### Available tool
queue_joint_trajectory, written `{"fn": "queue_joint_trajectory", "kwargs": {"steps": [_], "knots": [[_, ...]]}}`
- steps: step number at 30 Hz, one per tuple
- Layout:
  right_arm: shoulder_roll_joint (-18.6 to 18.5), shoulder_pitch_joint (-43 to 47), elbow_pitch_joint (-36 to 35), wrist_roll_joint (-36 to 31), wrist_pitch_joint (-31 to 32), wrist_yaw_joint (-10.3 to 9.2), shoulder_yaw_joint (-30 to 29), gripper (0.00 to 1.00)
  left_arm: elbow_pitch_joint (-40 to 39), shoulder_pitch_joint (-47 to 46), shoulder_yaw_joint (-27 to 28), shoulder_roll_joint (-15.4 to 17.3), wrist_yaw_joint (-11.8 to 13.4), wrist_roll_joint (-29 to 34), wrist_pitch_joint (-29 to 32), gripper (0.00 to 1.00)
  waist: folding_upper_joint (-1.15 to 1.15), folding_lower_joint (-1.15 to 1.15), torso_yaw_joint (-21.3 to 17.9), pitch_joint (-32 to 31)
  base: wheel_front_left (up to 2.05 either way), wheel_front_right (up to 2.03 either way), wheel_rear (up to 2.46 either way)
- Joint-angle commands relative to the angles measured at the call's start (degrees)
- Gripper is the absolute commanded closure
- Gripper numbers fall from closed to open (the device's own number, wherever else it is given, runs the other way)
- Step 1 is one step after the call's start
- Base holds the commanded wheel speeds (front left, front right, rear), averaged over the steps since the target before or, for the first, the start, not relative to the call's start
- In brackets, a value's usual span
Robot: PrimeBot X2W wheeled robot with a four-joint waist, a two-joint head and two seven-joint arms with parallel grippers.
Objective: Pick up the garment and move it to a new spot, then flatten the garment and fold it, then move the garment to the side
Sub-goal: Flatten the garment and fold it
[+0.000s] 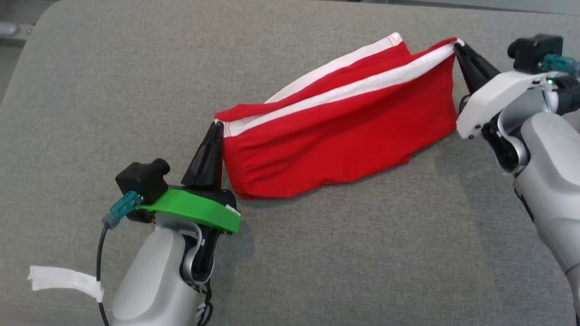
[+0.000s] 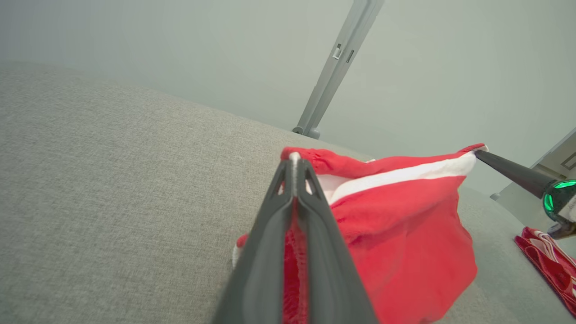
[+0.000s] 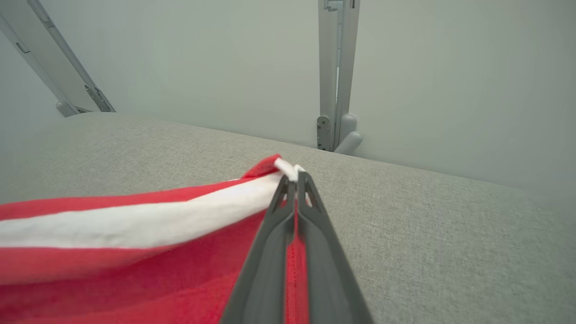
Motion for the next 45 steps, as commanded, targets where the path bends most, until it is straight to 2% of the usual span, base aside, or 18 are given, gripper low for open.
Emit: {"fn": "queue_joint_trajectory", "kwargs": {"steps": [1,7,14,15,16,17,18,22,28,36,43,44,45], "knots": [[-0.35,-2.30,1.21,-0.42,-0.16,-0.07,-0.12,1.00,-0.22,-1.97,0.01,-0.07,0.13,-1.20,-0.12,1.00,0.42,0.00,5.20,6.88,0.00,0.00,0.00],[0.23,-11.30,7.89,-3.75,0.06,-0.07,0.68,1.00,0.74,-8.00,-1.32,-0.05,0.13,-3.28,-0.12,1.00,0.42,0.00,6.96,12.01,0.00,0.00,0.00],[1.99,-16.22,14.65,-6.25,-2.32,-0.06,0.28,1.00,2.03,-10.94,-2.11,-0.04,0.13,-3.90,-0.12,1.00,0.42,0.00,7.31,14.37,0.00,0.00,0.00],[2.27,-16.82,15.46,-6.69,-3.26,-0.07,-0.07,0.96,2.27,-11.10,-2.57,-0.05,0.13,-3.71,-0.12,1.00,0.42,0.00,7.19,14.53,0.00,0.00,0.00],[2.93,-17.13,16.23,-6.68,-4.03,-0.06,-0.30,0.29,2.44,-11.25,-2.65,-0.04,0.13,-3.65,-0.12,0.81,0.42,0.00,7.07,14.63,0.00,0.00,0.00],[3.51,-17.17,16.90,-6.44,-4.86,-0.06,-0.52,0.00,2.47,-11.37,-2.33,0.01,0.13,-3.21,-0.13,0.51,0.42,0.00,6.92,14.63,0.00,0.00,0.00],[3.81,-17.35,17.31,-6.49,-5.79,-0.05,-0.52,0.00,2.54,-11.31,-2.06,0.01,0.15,-2.97,-0.13,0.00,0.42,0.00,6.72,14.57,0.00,0.00,0.00],[4.34,-16.32,17.88,-5.39,-8.82,-0.07,-0.78,0.00,1.97,-9.85,-0.56,0.00,0.86,-1.10,-0.13,0.00,0.42,0.00,5.80,13.44,0.00,0.00,0.00],[4.17,-10.95,14.56,-1.70,-10.78,-0.07,-1.34,0.00,0.39,-6.29,1.06,0.03,1.01,1.89,-0.12,0.00,0.42,0.00,4.53,11.03,0.00,0.00,0.00],[3.56,-4.59,13.57,0.84,-11.02,-0.06,-1.80,0.00,-1.02,-3.05,1.86,0.00,0.72,4.70,-0.13,0.00,0.42,0.00,3.65,9.00,0.00,0.00,0.00],[4.92,-3.23,17.69,0.76,-7.46,-0.06,-1.22,0.00,-0.82,-1.92,1.45,0.01,0.54,5.97,-0.13,0.00,0.42,0.00,3.83,8.59,0.00,0.00,0.00],[5.18,-3.19,18.44,0.51,-6.96,-0.06,-0.98,0.11,-1.07,-1.81,1.50,0.00,0.49,5.36,-0.12,0.00,0.42,0.00,3.88,8.51,0.00,0.00,0.00],[5.49,-3.16,18.83,0.54,-6.63,-0.05,-0.89,0.94,-1.10,-1.71,1.42,0.00,0.48,5.20,-0.12,0.00,0.42,0.00,3.92,8.40,0.00,0.00,0.00]]}}
